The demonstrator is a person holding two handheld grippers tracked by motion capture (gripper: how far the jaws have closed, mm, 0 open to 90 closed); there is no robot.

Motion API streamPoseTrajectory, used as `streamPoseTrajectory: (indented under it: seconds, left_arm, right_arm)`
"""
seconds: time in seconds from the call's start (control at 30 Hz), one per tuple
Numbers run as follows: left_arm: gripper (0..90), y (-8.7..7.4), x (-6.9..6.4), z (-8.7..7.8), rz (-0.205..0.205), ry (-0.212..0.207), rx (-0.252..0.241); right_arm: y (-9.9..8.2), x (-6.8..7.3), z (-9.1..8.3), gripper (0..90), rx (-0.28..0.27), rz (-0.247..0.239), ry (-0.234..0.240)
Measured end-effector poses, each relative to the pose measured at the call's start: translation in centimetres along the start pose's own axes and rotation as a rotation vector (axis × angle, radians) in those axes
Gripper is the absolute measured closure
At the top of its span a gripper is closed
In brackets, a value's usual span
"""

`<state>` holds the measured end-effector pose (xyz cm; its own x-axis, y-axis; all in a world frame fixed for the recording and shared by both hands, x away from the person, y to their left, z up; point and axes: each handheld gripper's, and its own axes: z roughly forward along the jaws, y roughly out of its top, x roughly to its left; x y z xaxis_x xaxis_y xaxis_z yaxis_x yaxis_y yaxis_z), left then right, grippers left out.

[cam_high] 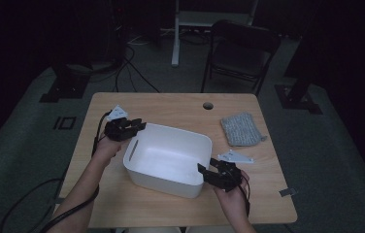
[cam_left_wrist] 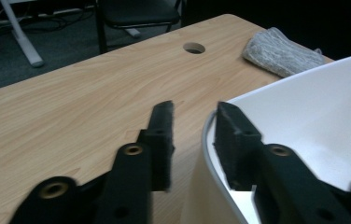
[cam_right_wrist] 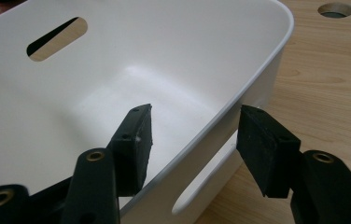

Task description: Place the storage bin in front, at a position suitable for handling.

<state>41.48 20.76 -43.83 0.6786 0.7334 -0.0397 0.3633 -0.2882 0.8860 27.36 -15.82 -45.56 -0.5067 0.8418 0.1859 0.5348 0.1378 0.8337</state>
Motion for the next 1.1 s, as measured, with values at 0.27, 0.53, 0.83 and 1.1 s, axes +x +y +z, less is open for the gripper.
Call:
streamPoseTrajectory:
  seconds: [0.27, 0.53, 0.83, 1.1]
  left_arm:
    - [82.3, -0.2, -0.3, -0.5, 0.002, -0.009, 0.015]
    - [82.0, -1.1, -1.2, -1.7, -0.012, 0.034, -0.003]
    - [79.9, -1.6, -2.5, -3.2, 0.014, 0.073, 0.024]
    - [77.6, -2.3, -3.5, -4.4, 0.024, 0.07, 0.024]
  right_arm:
    - [0.3, -0.1, 0.4, 51.4, 0.011, -0.006, -0.035]
    - [0.9, -0.8, 0.8, 60.2, 0.015, -0.006, -0.053]
    - [2.0, -2.0, 1.4, 71.0, 0.023, -0.006, -0.074]
    - [2.9, -3.1, 2.2, 78.2, 0.02, 0.004, -0.082]
